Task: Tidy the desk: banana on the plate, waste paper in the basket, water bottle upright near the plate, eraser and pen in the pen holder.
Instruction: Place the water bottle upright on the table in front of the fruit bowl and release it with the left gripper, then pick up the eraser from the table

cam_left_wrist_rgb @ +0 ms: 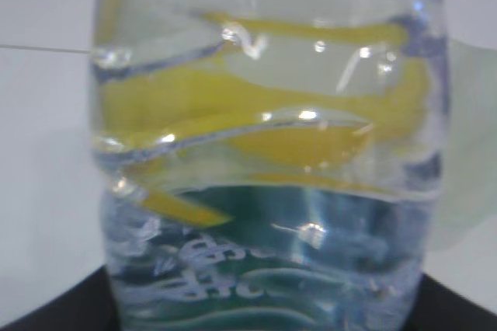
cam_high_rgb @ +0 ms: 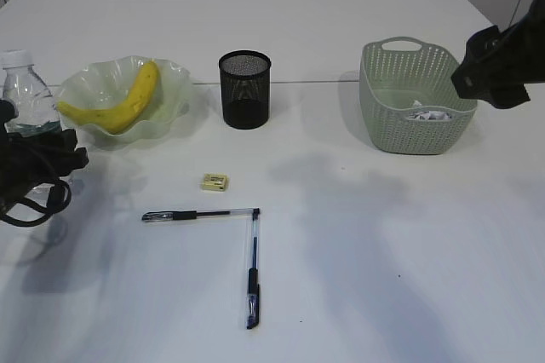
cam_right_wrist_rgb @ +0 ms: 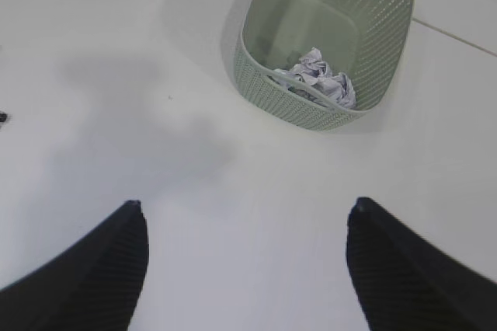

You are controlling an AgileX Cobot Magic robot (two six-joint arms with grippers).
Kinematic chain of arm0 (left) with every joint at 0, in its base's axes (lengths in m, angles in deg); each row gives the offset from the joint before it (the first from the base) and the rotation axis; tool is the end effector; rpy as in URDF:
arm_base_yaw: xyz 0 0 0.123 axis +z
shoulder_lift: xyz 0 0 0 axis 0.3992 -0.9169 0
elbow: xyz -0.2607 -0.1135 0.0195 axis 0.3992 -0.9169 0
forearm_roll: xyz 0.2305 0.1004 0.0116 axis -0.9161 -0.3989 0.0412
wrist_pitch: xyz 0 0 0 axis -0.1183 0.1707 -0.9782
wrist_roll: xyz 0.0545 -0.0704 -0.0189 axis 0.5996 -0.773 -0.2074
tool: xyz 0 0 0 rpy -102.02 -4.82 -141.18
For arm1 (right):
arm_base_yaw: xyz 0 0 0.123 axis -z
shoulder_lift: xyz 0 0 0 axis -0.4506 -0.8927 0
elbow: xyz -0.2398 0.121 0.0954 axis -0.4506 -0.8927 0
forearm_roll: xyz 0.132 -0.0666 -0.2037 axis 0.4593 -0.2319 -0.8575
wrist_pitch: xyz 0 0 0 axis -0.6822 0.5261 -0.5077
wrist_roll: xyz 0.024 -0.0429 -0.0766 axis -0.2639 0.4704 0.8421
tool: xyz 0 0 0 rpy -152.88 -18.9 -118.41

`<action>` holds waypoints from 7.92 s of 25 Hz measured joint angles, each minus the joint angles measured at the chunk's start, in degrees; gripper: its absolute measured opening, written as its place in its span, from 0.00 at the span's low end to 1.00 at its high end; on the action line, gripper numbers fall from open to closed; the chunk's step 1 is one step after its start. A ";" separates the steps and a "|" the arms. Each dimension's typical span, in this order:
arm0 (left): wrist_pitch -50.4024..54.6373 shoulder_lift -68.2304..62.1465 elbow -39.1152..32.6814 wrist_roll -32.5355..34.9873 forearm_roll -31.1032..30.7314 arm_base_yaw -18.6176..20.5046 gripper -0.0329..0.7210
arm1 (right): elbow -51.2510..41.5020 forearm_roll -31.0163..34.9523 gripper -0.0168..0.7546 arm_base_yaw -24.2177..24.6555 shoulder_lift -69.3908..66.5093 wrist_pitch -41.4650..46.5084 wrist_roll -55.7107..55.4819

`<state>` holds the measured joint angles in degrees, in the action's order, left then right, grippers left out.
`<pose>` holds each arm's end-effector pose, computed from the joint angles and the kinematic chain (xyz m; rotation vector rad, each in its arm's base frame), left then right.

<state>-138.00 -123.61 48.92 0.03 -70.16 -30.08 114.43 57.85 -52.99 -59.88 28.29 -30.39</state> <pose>0.3376 -0.0273 0.0864 -0.1317 1.8238 -0.0804 0.2424 0.0909 0.3403 -0.4739 2.3261 -0.1490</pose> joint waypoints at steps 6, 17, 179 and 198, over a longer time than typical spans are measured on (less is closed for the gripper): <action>-1.19 -2.63 0.11 0.00 -0.12 0.00 0.56 | 0.00 0.00 0.79 0.00 -0.12 0.00 0.00; -2.62 -2.86 -0.85 0.00 -1.51 0.00 0.59 | 0.00 -0.17 0.79 0.00 -0.12 -0.10 0.00; 134.00 80.84 11.08 1.19 3.22 0.00 0.80 | 50.98 40.73 0.67 -5.84 -66.17 -5.43 61.01; 133.63 80.84 11.08 1.30 3.22 0.00 0.79 | 50.98 43.53 0.67 -5.84 -69.26 -5.43 62.36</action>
<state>-4.37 -42.77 60.00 1.34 -66.94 -30.08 165.41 101.38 -58.82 -129.14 22.86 31.97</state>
